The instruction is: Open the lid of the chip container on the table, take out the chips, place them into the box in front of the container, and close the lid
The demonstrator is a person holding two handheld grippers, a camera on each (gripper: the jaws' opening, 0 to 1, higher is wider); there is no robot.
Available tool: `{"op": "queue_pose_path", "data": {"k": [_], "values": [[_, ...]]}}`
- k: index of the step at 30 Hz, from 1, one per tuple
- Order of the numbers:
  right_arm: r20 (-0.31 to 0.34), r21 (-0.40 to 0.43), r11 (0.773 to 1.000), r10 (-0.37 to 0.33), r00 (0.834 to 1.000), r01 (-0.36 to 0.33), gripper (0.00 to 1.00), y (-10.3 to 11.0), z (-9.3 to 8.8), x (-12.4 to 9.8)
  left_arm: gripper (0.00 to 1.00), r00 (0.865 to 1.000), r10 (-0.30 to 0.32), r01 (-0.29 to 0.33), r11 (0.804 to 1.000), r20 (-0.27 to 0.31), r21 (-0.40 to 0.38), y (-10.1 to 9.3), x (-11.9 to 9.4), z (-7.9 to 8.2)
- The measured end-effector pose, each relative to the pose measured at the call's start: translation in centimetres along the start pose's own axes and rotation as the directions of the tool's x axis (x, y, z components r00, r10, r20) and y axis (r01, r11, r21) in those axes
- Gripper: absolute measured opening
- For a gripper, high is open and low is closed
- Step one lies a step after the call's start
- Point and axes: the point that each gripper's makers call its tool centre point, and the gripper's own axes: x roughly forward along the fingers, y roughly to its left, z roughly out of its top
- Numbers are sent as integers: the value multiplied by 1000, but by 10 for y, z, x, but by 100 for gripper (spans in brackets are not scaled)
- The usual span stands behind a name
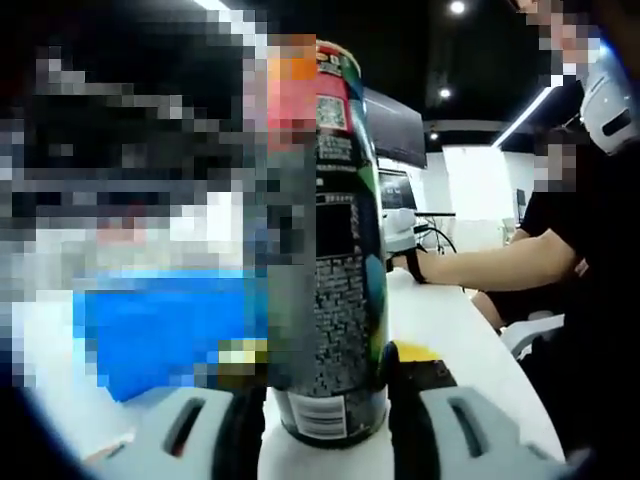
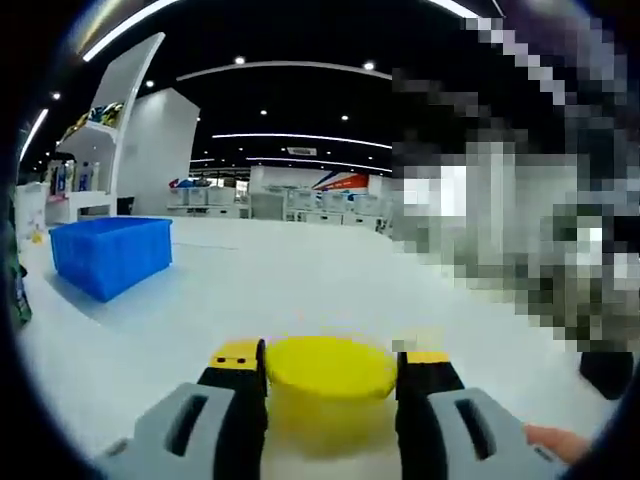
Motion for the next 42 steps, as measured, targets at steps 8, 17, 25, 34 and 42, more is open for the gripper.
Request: {"op": "queue_pose_path", "data": {"k": [8,17,25,34,42], "values": [[40,0,1000,-14,999,14,52,-7,7,0,48,1000,-1,1,1000,-26,17,-2,1,-5],[28,2,1000,-20,999,20,51,-8,5,2,48,999,13,-12,1000,-47,17,-2,1,-7],[235,132,985,80,969,-113,39,37,77,-40,48,999,10,-10,1000,-51,9,-2,0,-7],[216,-22,707,694,687,-707,28,215,212,-140,48,999,9,-9,1000,-49,10,-2,1,-7],[-72,-55,609,788,612,-791,26,283,199,-150,48,998,11,-10,1000,-64,5,-1,0,-6]]}}
